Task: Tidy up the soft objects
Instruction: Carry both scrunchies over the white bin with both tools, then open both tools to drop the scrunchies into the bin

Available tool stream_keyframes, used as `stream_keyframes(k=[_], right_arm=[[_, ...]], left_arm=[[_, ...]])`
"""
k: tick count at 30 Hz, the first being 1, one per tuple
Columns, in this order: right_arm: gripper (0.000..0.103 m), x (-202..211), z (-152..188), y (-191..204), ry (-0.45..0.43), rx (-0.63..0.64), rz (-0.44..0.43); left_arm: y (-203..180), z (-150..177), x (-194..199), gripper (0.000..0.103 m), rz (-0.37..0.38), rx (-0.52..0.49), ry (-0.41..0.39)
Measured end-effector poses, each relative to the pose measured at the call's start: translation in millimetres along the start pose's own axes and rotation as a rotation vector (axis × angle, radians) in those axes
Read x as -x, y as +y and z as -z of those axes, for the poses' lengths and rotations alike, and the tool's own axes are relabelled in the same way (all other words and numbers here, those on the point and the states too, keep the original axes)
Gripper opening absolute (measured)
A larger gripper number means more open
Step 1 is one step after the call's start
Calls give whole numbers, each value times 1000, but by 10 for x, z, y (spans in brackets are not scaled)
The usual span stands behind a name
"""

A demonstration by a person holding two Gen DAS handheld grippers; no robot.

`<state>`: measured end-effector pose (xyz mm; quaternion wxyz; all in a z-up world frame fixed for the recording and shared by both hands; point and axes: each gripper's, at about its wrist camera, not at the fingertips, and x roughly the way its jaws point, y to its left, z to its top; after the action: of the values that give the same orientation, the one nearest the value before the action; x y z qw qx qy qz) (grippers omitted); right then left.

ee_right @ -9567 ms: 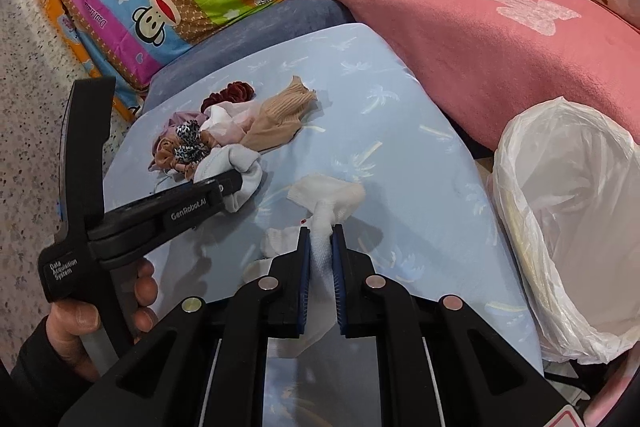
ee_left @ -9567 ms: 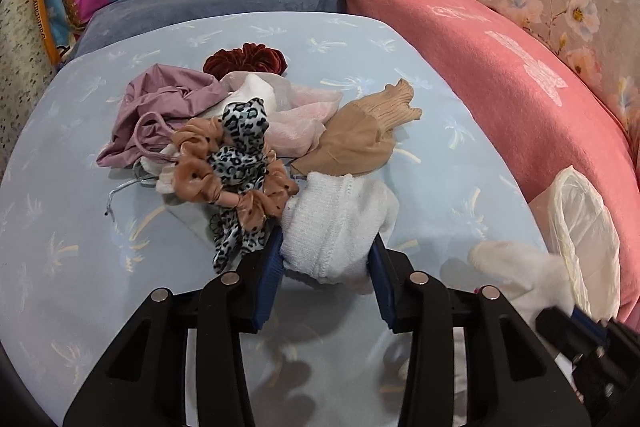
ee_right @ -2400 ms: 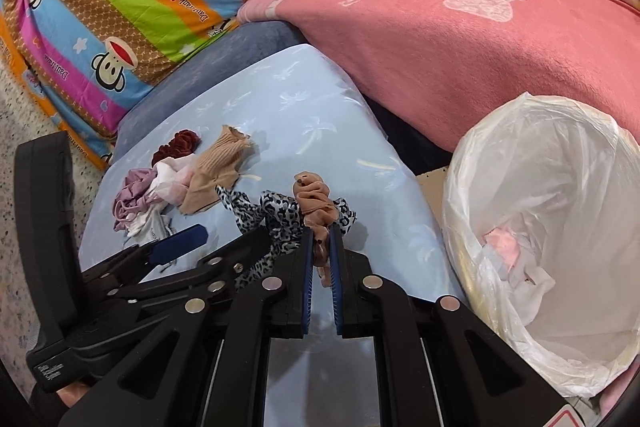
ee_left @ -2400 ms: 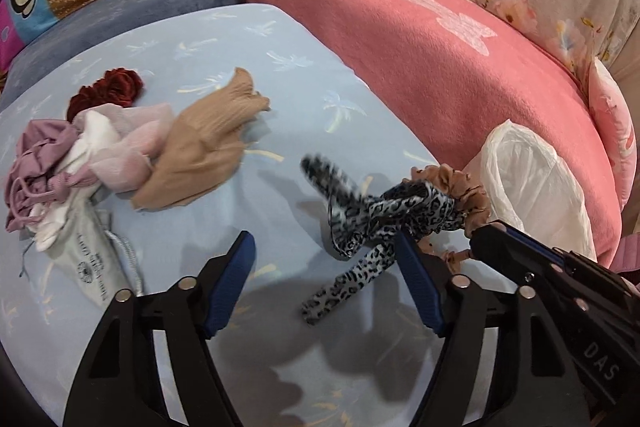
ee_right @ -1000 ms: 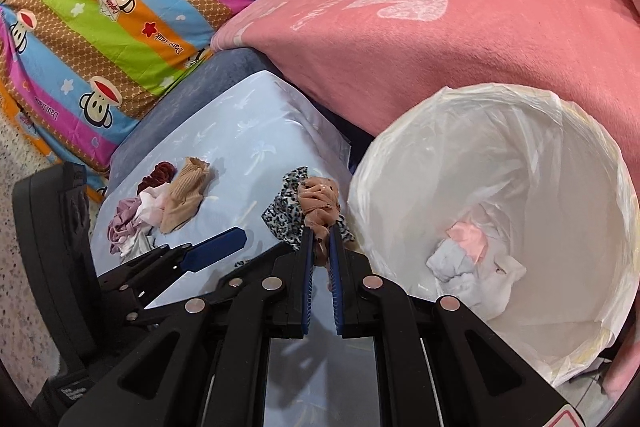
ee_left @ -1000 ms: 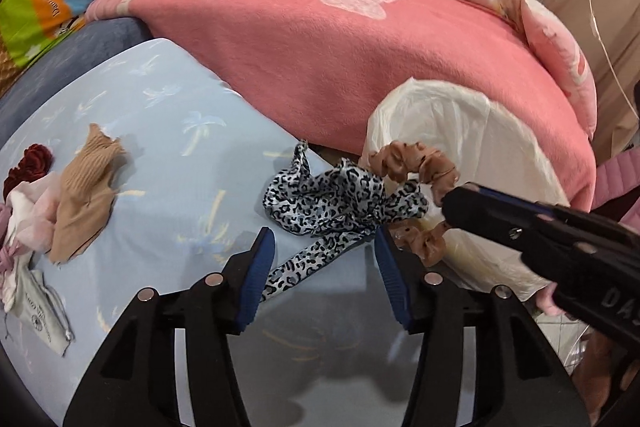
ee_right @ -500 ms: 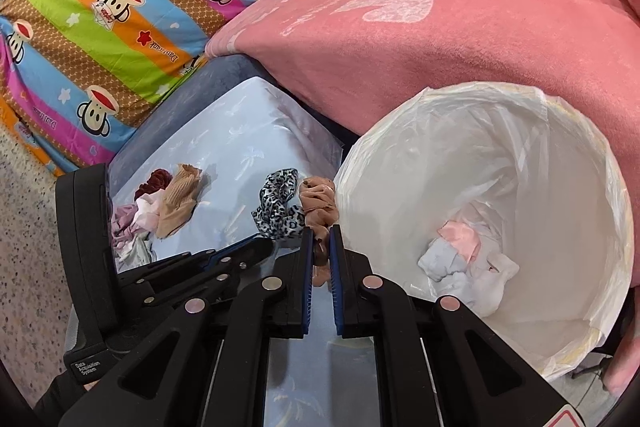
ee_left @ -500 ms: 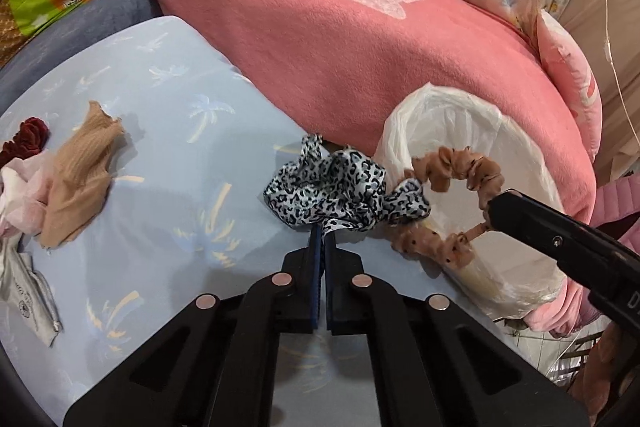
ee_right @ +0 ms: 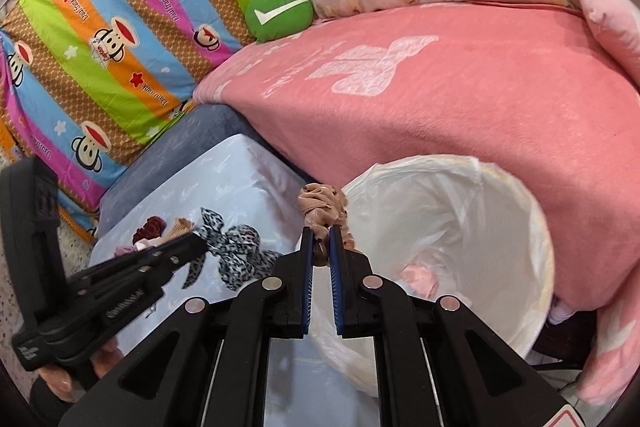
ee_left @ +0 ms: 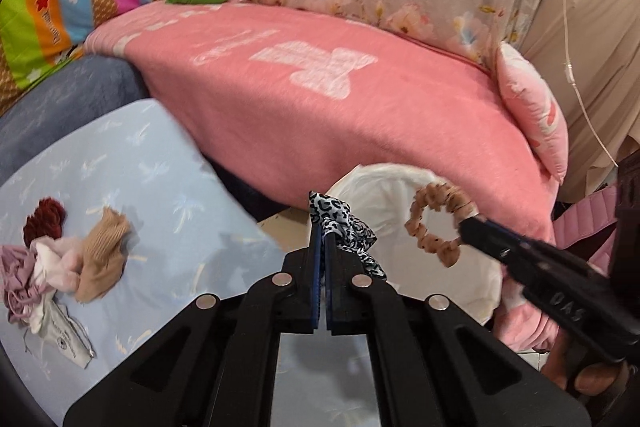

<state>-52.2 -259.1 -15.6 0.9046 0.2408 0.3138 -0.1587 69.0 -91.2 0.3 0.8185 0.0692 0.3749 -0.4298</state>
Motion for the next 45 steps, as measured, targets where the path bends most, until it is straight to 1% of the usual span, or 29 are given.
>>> stream_keyframes(k=[4,9,15,20,21,23,24,25,26,27,28,29,30,32,40,45], right_arm=[[10,78,-32,-107,-4,-4,37],[10,138,-64,-239,-7,-3,83],[10,203,-132,-435,-24,-8,128],[10,242,-176,-587,-31,-12,149],[11,253,-180,-627,-33,-19,149],[15,271,-186,-675,-36,-26,153],[15,277,-187,-692,-37,-30,153],[16,280,-188,-697,-37,-32,152],[18,286,-193,-707,-38,-34,151],[18,297,-196,-716,-42,-36,151],[20,304,-196,-721,-46,-38,153],[22,312,-193,-717,-49,-41,152],[23,316,-195,-722,-50,-41,150],[27,326,-207,-719,-53,-37,149],[32,393,-207,-615,-69,-20,132],[33,380,-213,-487,-61,4,121]], left_arm=[[-226,-96,-14,1,50,-39,-10],[-519,-139,-187,1,107,-74,12],[-719,-84,-433,1,129,-72,64],[-841,-16,-510,2,140,-94,90],[-857,-11,-512,2,140,-99,95],[-889,6,-521,2,135,-109,102],[-897,8,-529,6,126,-113,105],[-896,13,-538,17,116,-118,109],[-897,19,-538,25,104,-121,111],[-890,21,-526,45,83,-120,104],[-886,24,-501,52,57,-115,85],[-870,26,-473,53,48,-113,68],[-860,20,-466,55,49,-113,67],[-843,9,-446,55,39,-108,66],[-696,19,-308,55,-1,-80,34],[-555,30,-217,55,-30,-42,16]])
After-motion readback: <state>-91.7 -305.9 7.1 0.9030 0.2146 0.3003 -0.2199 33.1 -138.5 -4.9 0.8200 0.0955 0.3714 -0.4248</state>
